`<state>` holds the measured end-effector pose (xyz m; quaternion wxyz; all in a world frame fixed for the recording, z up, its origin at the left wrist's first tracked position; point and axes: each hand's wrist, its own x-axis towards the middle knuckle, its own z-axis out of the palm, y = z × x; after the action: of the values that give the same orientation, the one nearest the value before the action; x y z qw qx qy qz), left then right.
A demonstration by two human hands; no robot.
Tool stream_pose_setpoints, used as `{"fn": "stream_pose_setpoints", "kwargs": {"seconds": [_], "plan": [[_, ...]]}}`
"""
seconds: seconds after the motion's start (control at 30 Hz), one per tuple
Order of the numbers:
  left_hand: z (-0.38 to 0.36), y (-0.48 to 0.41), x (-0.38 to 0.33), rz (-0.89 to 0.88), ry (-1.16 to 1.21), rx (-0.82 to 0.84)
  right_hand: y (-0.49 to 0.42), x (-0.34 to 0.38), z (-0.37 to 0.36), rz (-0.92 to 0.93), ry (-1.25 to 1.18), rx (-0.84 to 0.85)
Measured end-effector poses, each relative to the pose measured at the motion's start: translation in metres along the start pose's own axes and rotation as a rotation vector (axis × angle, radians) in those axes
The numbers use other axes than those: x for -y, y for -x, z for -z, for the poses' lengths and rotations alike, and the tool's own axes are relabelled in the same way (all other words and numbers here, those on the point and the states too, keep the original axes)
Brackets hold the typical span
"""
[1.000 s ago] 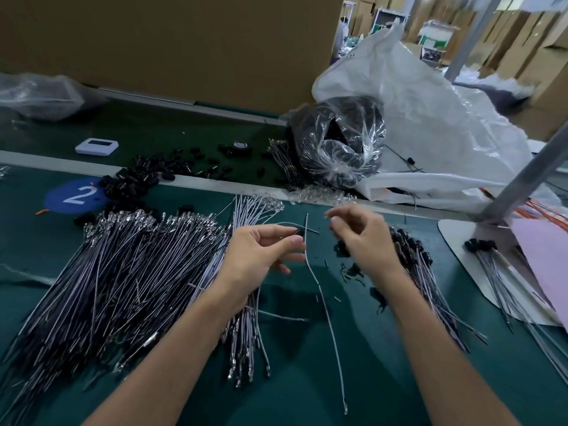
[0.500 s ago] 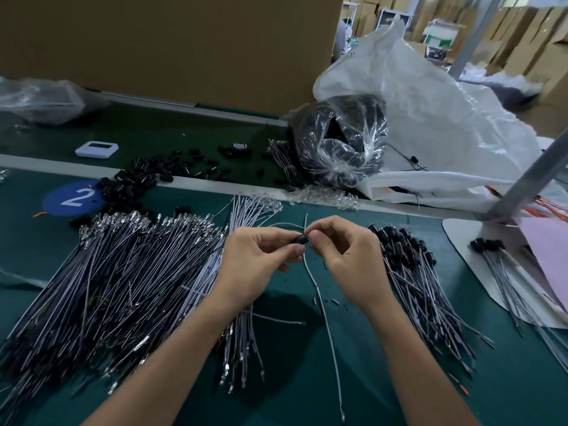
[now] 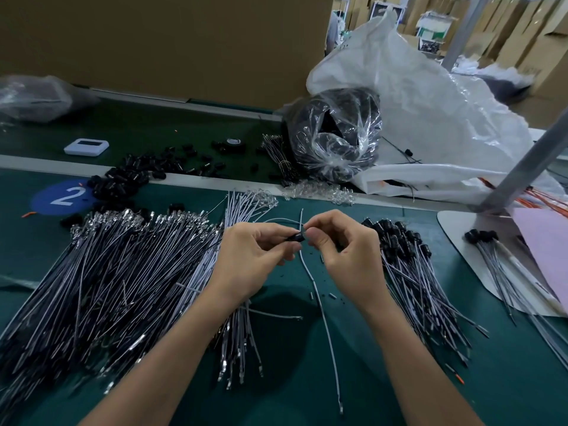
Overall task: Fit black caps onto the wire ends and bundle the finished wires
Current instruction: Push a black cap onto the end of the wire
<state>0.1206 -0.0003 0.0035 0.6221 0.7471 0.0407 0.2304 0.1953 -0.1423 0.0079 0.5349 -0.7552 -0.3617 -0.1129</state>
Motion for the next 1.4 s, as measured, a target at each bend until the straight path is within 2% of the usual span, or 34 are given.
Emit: {"fn": "stream_pose_setpoints", "kwargs": {"seconds": [0.17,0.37,0.6,0.77,1.1,1.33,1.4], "plan": [[-0.001,0.0,0.002,-0.024,0.011,0.016,-0.001,-0.004,-0.002,-0.212,-0.236,0.022],[0.0,-0.001,0.005,-0.026,0.038,0.032,-0.001,-0.006,-0.001,-0.185,-0.268,0.033],[0.003,0.0,0.008,-0.039,0.027,0.101,0.0,-0.008,0.001,-0.267,-0.406,0.147],[0.003,0.002,0.004,-0.076,0.072,0.132,0.002,-0.004,0.007,-0.301,-0.527,0.165],[0.002,0.007,0.004,-0.065,0.158,0.08,0.004,0.006,0.002,-0.264,-0.457,0.155],[-0.004,0.007,-0.002,0.065,0.312,0.083,0.002,0.011,0.003,-0.206,-0.313,0.114],[-0.001,0.006,-0.006,0.055,0.34,0.087,-0.001,0.015,0.014,-0.227,-0.395,0.082]]}}
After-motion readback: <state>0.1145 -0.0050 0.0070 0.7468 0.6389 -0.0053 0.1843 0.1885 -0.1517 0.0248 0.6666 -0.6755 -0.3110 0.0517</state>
